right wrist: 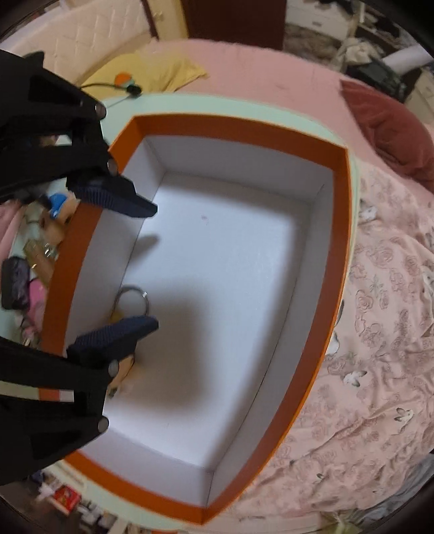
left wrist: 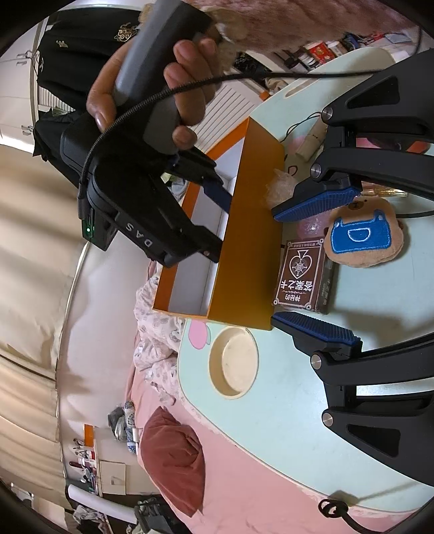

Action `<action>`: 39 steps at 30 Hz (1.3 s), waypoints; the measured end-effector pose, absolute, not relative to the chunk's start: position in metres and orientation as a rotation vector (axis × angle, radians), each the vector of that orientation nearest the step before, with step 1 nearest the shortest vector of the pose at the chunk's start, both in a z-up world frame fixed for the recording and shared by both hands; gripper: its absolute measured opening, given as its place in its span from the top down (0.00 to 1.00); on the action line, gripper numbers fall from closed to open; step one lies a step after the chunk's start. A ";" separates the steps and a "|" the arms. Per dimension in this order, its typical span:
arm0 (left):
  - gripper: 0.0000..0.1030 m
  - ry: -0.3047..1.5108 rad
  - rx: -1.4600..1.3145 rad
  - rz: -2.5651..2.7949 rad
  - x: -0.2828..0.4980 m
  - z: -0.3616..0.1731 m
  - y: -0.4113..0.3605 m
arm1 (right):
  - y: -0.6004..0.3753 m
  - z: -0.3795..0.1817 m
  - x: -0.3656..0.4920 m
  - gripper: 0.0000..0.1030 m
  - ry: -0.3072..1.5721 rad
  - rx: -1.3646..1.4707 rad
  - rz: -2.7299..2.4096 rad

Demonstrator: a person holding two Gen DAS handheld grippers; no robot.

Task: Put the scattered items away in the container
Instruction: 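Reach the right gripper into the box toward the ring keychain, then close the right gripper on the white plush keychain beside its ring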

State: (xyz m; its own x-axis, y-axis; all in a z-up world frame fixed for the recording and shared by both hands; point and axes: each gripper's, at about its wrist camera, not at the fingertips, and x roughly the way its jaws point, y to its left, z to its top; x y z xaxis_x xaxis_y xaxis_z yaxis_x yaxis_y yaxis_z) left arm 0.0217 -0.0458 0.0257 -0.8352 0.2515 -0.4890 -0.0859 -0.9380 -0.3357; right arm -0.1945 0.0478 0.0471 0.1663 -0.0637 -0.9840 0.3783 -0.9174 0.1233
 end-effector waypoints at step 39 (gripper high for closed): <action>0.45 -0.762 -0.955 2.523 -0.009 0.012 -0.083 | 0.062 0.055 -0.210 0.51 0.324 2.050 -1.815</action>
State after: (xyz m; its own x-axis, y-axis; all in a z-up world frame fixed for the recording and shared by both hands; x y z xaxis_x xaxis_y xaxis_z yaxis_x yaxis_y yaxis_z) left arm -0.0092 -0.0828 0.0118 -0.7177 0.4789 -0.5055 -0.1188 -0.7995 -0.5888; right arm -0.2096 0.0616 0.0546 0.1384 -0.0782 -0.9873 0.4152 -0.9005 0.1295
